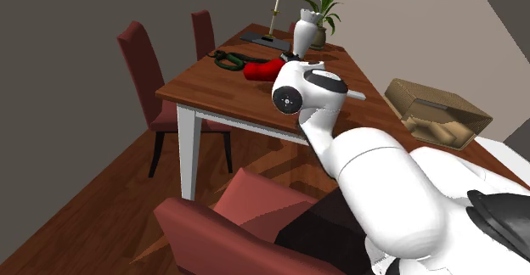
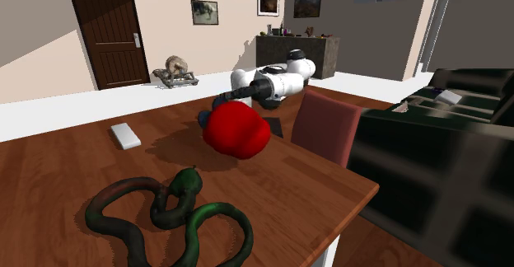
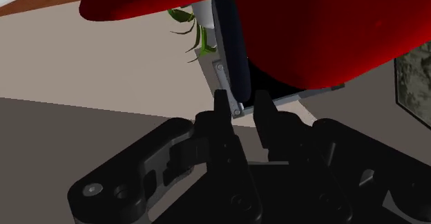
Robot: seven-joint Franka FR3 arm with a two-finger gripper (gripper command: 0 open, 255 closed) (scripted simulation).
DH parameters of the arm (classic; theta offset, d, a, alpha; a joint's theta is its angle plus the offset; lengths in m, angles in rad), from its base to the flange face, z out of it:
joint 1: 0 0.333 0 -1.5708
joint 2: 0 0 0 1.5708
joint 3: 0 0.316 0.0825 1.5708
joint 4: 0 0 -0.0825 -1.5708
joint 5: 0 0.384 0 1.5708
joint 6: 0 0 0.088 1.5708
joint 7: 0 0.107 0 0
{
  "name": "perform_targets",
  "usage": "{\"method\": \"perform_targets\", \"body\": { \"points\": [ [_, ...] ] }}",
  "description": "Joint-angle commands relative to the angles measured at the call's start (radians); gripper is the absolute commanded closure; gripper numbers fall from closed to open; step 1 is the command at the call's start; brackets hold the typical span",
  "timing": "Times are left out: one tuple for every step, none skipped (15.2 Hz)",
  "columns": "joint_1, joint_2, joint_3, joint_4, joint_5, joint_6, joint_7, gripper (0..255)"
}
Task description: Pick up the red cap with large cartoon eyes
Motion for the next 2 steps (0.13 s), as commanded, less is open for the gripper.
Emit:
{"method": "perform_targets", "body": {
  "points": [
    [-0.003,0.005,-0.012,0.003,-0.003,0.001,-0.009,255],
    [-0.003,0.005,-0.012,0.003,-0.003,0.001,-0.009,255]
  ]
}}
